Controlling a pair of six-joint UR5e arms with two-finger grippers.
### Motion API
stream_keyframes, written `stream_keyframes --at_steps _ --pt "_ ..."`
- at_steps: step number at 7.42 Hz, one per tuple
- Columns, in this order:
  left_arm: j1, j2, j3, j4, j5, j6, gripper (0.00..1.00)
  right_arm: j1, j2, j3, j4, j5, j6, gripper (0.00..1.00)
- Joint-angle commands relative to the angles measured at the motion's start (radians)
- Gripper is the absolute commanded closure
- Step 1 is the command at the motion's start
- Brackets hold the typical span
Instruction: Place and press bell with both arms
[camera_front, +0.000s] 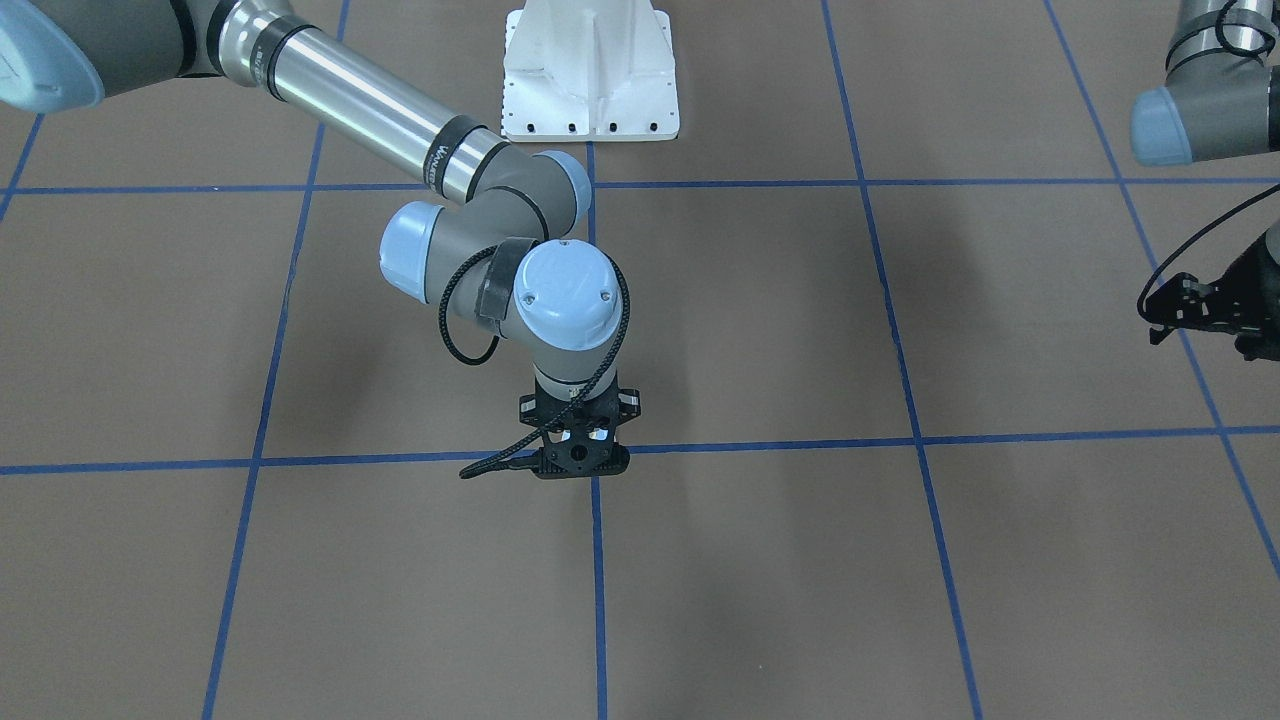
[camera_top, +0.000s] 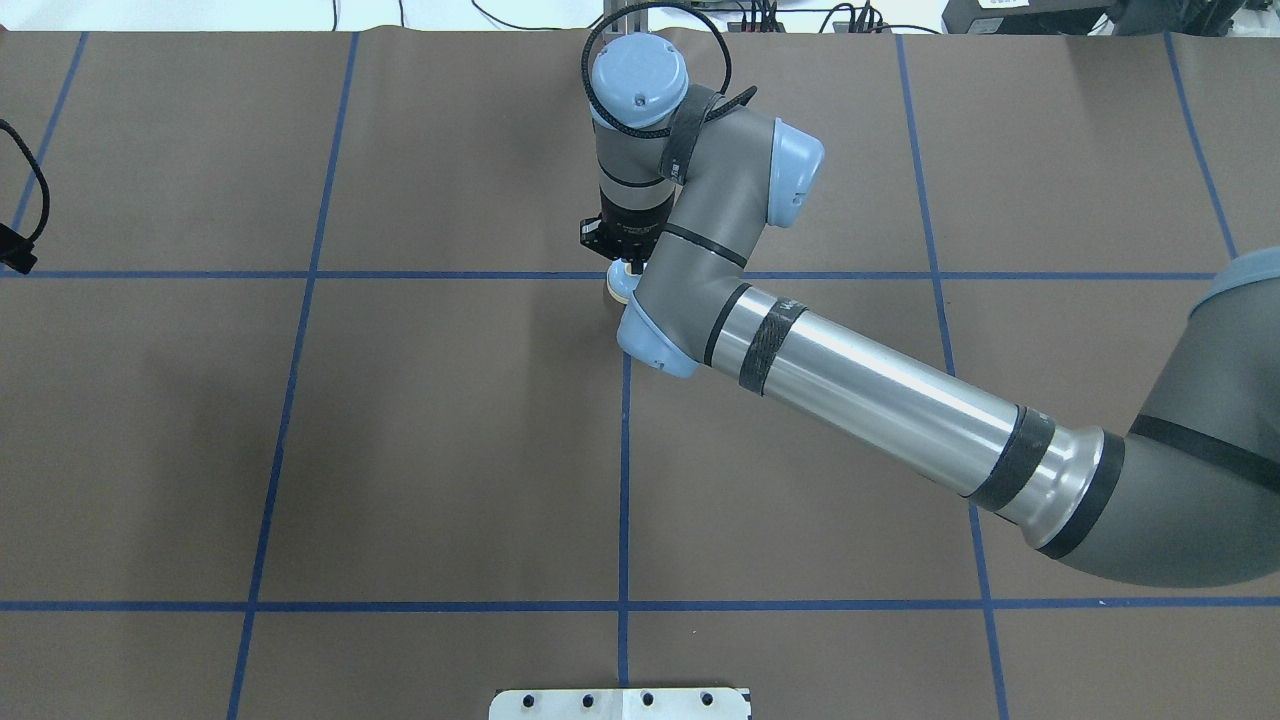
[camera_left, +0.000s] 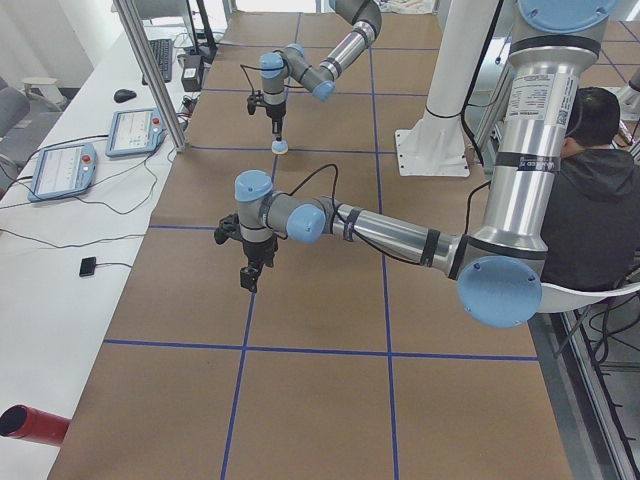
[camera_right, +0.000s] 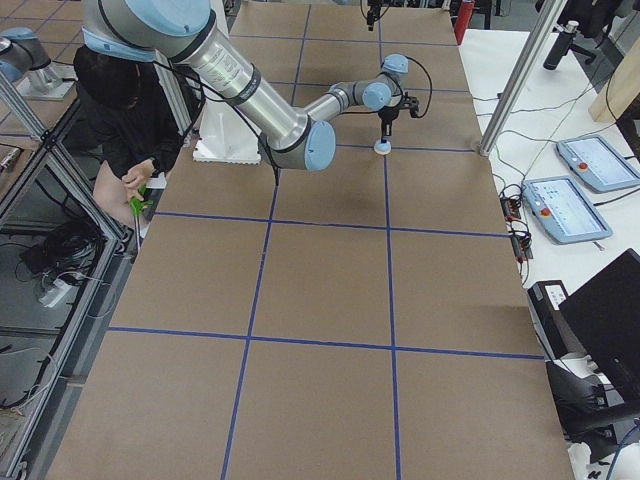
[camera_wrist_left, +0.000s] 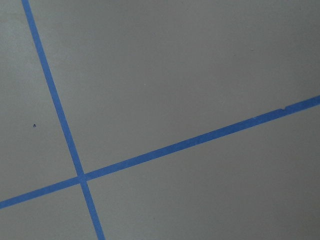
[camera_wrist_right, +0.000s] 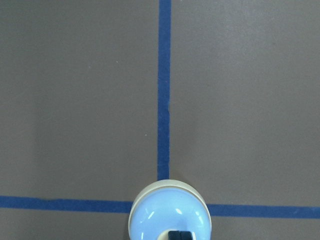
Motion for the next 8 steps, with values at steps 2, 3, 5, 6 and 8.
stream_keyframes --at_steps 2,3,5,6,8 --pt "-0.002 0.000 -0.001 0.000 -0.002 0.000 0.00 0.014 0.023 0.009 -0.002 0.001 -0.002 1.00" --pt "-0.002 0.002 -0.003 0.000 -0.002 0.000 0.00 0.028 0.029 0.048 -0.008 0.011 -0.003 1.00" --pt "-0.015 0.002 -0.003 0.001 -0.003 0.002 0.00 0.072 -0.006 0.184 -0.110 0.055 -0.002 0.15" --pt "-0.022 0.008 -0.004 0.001 -0.012 0.002 0.00 0.108 -0.044 0.273 -0.190 0.058 -0.014 0.01" --pt "-0.136 0.058 -0.001 0.007 -0.107 0.162 0.00 0.201 -0.221 0.438 -0.226 0.096 -0.145 0.00"
